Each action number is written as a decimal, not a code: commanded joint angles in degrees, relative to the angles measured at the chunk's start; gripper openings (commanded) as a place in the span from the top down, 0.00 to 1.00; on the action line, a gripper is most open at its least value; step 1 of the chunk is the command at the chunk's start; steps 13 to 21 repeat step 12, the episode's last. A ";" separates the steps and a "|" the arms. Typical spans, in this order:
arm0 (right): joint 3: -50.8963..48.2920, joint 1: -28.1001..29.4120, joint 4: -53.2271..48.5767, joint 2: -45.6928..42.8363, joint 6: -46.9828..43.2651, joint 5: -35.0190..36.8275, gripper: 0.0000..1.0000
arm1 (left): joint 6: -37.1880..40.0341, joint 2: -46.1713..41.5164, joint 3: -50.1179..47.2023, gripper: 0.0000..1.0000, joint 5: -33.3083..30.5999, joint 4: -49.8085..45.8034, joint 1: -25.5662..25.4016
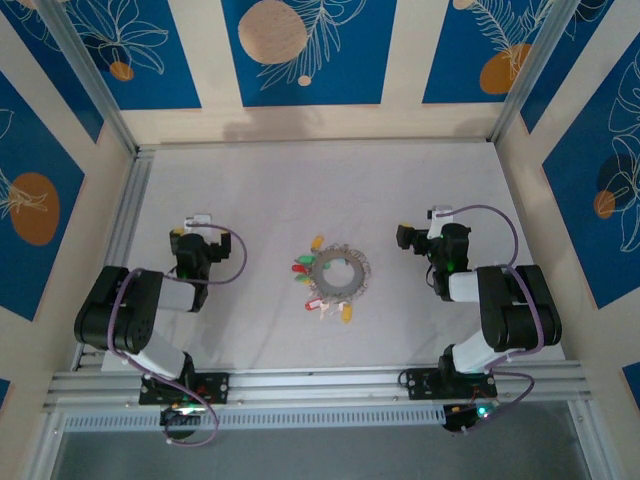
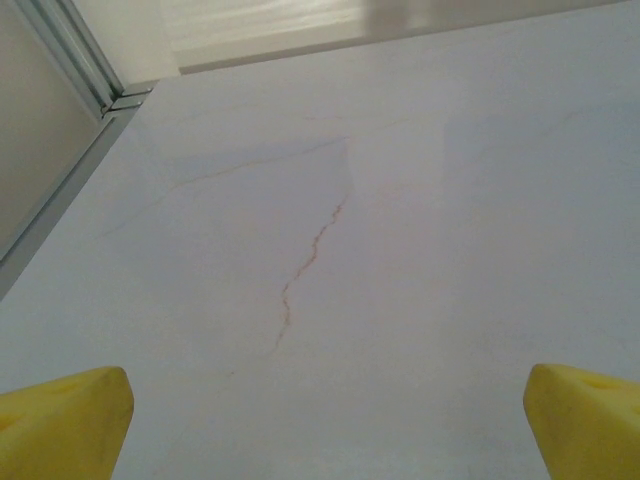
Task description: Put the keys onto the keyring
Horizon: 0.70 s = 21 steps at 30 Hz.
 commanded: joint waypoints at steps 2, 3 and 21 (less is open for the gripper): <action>1.42 0.25 0.81 0.03 -0.12 1.62 0.01 | -1.01 0.22 0.89 0.00 1.46 1.50 0.77; 1.47 0.33 0.82 -0.01 -0.06 1.62 0.01 | -1.07 0.22 0.97 0.00 1.49 1.24 0.78; 1.41 0.22 0.66 -0.01 -0.11 1.44 0.01 | -1.01 0.13 0.80 0.00 1.49 1.43 0.77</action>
